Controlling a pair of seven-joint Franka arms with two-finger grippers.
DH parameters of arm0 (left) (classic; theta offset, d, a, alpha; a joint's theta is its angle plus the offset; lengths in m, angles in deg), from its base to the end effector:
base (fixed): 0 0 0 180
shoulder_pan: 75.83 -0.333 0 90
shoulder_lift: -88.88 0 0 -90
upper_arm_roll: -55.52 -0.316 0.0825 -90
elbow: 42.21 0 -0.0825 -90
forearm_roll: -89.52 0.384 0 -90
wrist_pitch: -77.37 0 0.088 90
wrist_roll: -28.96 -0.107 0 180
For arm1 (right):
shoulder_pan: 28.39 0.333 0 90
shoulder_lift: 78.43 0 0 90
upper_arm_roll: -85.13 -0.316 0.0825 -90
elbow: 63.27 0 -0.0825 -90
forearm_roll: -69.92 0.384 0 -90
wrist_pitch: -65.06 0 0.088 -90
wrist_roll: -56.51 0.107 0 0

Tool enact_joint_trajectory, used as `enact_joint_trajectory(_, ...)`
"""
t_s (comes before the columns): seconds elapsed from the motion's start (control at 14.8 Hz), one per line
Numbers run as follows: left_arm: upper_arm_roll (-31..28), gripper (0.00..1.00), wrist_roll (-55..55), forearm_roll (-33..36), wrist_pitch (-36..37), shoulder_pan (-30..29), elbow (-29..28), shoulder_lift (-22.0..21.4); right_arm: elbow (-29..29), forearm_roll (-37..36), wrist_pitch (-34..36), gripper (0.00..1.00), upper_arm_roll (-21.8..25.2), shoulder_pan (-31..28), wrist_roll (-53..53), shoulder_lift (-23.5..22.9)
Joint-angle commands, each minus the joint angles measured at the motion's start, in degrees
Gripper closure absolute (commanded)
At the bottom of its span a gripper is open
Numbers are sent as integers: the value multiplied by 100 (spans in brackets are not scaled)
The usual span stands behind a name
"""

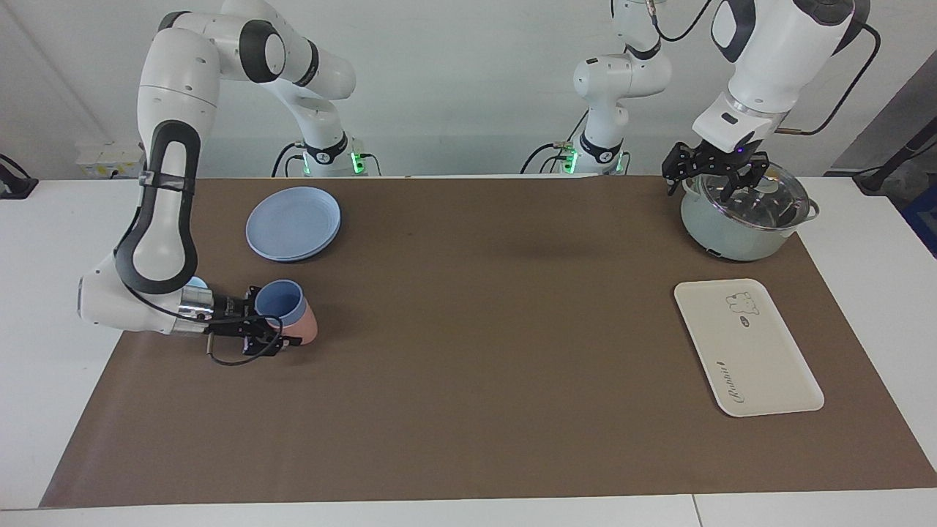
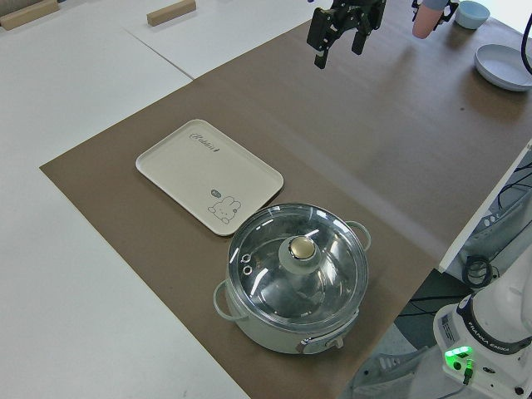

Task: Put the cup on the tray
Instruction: 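Carry the cups with the right gripper while the left gripper reaches them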

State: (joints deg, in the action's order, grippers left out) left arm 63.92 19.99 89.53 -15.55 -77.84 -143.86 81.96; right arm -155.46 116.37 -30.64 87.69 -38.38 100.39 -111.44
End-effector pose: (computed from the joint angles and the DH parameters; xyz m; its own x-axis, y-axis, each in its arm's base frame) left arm 0.5146 -0.0617 0.5968 0.9641 -0.2632 -0.0352 -0.2638 -0.9645 -0.0124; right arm 0.6444 -0.0673 0.2861 0.2027 -0.6045 -0.7704 -0.9664 -0.2507 -0.0576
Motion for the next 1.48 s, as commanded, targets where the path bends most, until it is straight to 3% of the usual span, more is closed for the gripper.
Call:
enact_joint_trajectory(0.0, -22, 0, 647, -46, -277, 376, -153, -169, -440, 163, -36, 100, -10, 320, 191, 541)
enact_joint_trajectory(0.2, -13, 0, 2132, -168, -577, 895, -188, -161, -528, 163, -246, 100, -1, 813, 1015, 997)
enact_joint_trajectory(0.47, -13, 0, 3653, -889, -1138, 1395, -197, -134, -555, 163, -704, 100, -1, 1542, 2298, 1429)
enact_joint_trajectory(0.81, -13, 1, 5877, -925, -2263, 2240, -162, -47, -546, 154, -1003, 100, -1, 2193, 3205, 1745)
enact_joint_trajectory(1.15, -13, 12, 6636, -1100, -3055, 2644, -74, 120, -546, 84, -1047, 100, -1, 2694, 3452, 1834)
enact_joint_trajectory(1.41, -13, 19, 6715, -1030, -3109, 2934, 93, 384, -537, 66, -1267, 100, -1, 3029, 3672, 1869)
